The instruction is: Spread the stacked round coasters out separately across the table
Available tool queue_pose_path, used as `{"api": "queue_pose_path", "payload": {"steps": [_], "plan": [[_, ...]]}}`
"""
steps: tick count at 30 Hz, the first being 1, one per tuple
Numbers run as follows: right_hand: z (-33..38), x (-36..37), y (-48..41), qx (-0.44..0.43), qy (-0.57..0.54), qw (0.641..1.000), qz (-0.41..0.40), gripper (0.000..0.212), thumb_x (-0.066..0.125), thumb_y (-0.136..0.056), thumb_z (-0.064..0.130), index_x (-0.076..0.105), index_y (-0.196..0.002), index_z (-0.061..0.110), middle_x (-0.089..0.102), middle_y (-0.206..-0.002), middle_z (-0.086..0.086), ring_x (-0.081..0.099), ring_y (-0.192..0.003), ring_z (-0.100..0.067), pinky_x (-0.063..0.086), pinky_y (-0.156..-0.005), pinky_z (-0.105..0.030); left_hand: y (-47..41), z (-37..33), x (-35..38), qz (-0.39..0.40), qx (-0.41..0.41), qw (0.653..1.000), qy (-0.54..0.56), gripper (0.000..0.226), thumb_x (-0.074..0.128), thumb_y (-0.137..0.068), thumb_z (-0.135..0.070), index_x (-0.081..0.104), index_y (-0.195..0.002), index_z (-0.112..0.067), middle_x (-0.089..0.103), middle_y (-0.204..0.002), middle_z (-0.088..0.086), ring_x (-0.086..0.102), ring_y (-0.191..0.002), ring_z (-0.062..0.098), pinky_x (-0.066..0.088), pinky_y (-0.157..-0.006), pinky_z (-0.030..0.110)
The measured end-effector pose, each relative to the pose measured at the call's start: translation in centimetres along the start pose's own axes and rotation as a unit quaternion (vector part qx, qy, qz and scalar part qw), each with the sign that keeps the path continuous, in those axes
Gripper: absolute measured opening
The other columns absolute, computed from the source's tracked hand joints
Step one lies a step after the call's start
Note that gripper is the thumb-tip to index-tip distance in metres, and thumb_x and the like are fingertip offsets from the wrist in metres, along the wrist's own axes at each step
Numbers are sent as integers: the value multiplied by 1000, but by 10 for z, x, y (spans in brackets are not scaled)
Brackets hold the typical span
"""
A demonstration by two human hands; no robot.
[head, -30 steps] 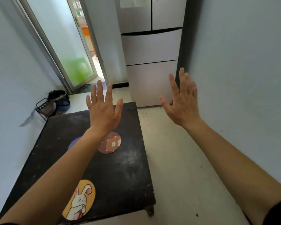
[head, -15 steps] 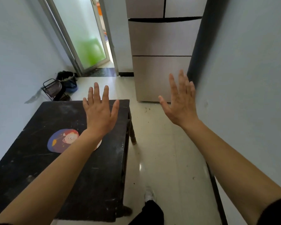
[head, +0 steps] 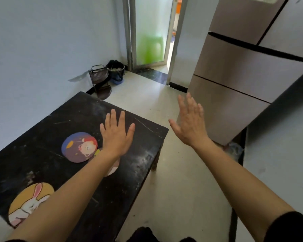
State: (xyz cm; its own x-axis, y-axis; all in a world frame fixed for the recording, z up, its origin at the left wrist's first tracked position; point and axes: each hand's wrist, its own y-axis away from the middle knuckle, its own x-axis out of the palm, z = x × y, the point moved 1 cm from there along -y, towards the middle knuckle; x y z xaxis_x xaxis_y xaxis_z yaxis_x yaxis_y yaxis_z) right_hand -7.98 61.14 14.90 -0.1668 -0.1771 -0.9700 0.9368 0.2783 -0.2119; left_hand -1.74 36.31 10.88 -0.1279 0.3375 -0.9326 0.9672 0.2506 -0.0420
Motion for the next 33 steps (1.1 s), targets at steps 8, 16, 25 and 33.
{"api": "queue_pose_path", "payload": {"steps": [8,16,25,33], "plan": [[83,70,-95,-145,-72,981,109,80,44,-98,53,1,-159,23,10,-167,-12,19,-152,-33,21,-121,-48,3,79,16,-13,-220,975,19,68,32,-99,-54,16,-156,-21,9,-166,13,9,-152,34,15,-120,56],[151,171,-143,-246,-132,907,316,75,52,-99,42,11,-158,20,30,-159,-12,39,-142,-32,42,-108,-48,25,128,75,50,-521,832,184,75,45,-95,-50,15,-156,-18,13,-165,15,13,-151,36,19,-119,52],[171,277,-103,-221,-201,803,515,69,53,-99,26,20,-157,9,39,-153,-19,47,-135,-35,39,-111,-44,40,119,141,-64,-664,630,397,69,50,-95,-29,20,-155,-13,27,-162,8,36,-142,31,33,-116,47],[168,299,-74,-134,-286,780,541,63,47,-100,13,21,-158,12,43,-153,-9,52,-131,-29,41,-111,-41,51,111,165,-115,-633,626,440,53,56,-86,-17,50,-138,-27,62,-130,-8,57,-119,16,47,-105,43]]}}
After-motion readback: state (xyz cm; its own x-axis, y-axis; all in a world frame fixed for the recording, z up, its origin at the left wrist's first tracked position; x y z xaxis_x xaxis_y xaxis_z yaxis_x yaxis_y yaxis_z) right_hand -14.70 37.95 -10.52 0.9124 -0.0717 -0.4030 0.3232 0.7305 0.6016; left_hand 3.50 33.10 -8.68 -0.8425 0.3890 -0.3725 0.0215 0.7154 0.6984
